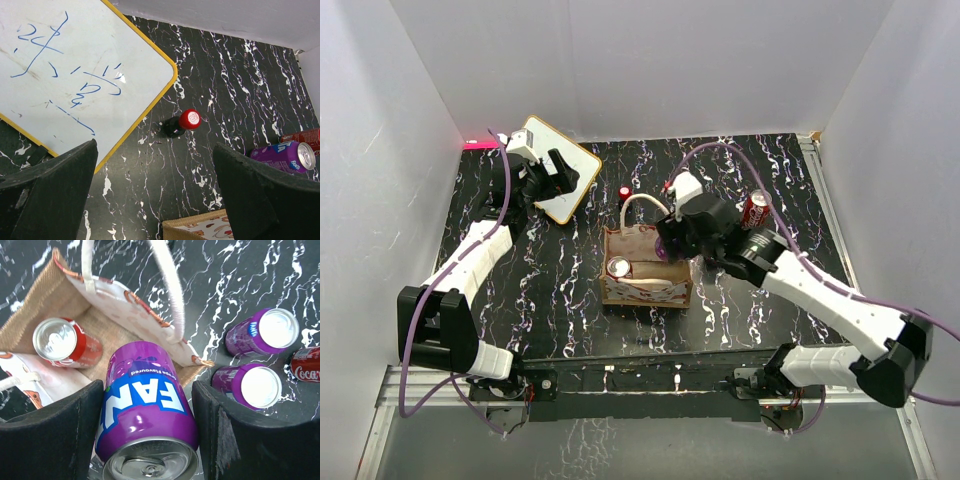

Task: Take the beverage out of the canvas bag

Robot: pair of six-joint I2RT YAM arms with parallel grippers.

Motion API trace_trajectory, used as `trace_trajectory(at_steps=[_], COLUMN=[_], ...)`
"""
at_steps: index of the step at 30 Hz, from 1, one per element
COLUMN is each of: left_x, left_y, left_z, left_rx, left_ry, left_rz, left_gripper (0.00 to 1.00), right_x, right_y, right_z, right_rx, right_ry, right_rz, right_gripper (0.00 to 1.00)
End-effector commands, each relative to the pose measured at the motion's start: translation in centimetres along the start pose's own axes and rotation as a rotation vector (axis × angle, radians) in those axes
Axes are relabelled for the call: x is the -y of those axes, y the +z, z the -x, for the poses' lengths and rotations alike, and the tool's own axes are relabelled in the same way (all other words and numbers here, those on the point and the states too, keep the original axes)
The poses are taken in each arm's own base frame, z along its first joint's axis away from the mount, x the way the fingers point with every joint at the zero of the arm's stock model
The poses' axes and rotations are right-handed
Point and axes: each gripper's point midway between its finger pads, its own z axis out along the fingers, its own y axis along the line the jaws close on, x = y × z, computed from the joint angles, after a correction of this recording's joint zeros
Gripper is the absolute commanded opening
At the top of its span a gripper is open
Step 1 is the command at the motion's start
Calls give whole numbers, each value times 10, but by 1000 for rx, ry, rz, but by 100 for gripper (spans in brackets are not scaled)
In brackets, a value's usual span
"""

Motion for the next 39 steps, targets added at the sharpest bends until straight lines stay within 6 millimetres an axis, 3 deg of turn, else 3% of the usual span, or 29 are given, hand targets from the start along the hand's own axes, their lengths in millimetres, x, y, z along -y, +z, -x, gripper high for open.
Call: trace_trajectory(at_steps=[1,7,15,20,28,32,36,39], left_x=[9,10,9,10,10,10,10,11], left_y=[-2,-3,-4,-4,-5,-5,-6,-5], left_z=[20,21,21,22,24,23,24,23], left_rx=[41,46,46,48,53,51,54,52], left_ry=[-1,0,2,2,4,5,5,1], left_rz=[-27,-28,-26,-27,-26,-24,-26,-32], left_gripper=[97,97,97,97,97,97,97,97], right_x=[13,27,3,3,45,75,106,115], right_y=[-28,-32,-11,-9,-30,-49,-69,-78], right_z=[68,74,67,73,94,99,89,67], right_rx=[291,304,193,157,205,255,259,205], right_ry=[159,239,368,480,643,658,609,591], right_rz=[20,67,195,253,307,230,56,-34], right_gripper=[8,8,8,8,8,8,8,8])
